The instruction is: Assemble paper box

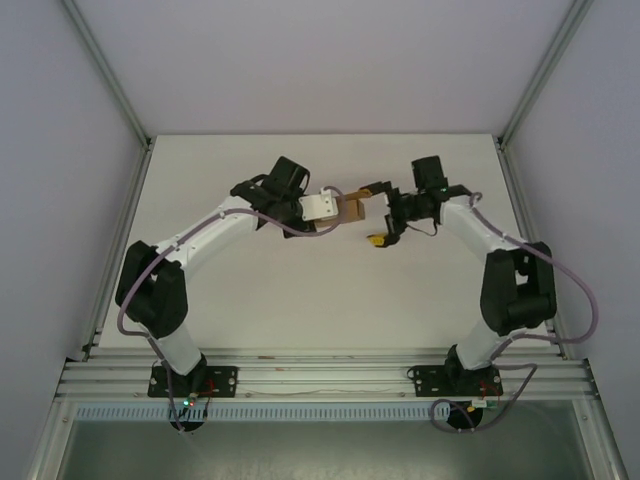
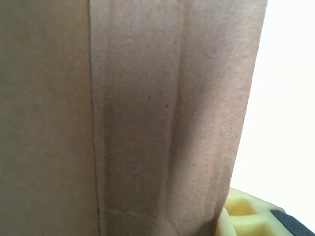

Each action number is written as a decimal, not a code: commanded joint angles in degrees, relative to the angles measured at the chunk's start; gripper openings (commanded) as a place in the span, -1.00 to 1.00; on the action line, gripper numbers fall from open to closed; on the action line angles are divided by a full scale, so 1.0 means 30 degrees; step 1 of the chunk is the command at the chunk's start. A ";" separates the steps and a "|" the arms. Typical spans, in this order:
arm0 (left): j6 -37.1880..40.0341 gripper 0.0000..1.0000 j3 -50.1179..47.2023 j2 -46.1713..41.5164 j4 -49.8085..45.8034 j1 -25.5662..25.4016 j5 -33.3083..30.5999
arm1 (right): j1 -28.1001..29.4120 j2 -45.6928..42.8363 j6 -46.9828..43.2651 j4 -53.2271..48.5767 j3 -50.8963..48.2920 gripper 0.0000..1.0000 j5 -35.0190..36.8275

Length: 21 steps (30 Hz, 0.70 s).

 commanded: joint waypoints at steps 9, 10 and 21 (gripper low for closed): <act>0.0239 -0.32 0.2151 0.1340 -0.5805 0.0307 0.2818 | -0.0566 -0.6284 -1.9799 -0.1908 0.0783 0.99 1.2678; 0.0331 -0.32 0.2229 0.1517 -0.6049 0.0311 0.2983 | -0.0578 -0.6769 -2.0920 -0.0925 -0.0058 0.99 1.2537; 0.0120 -0.31 0.4285 0.4530 -0.8147 -0.0063 0.3109 | 0.1222 -0.7694 -2.9058 0.1514 -0.3006 0.99 0.5848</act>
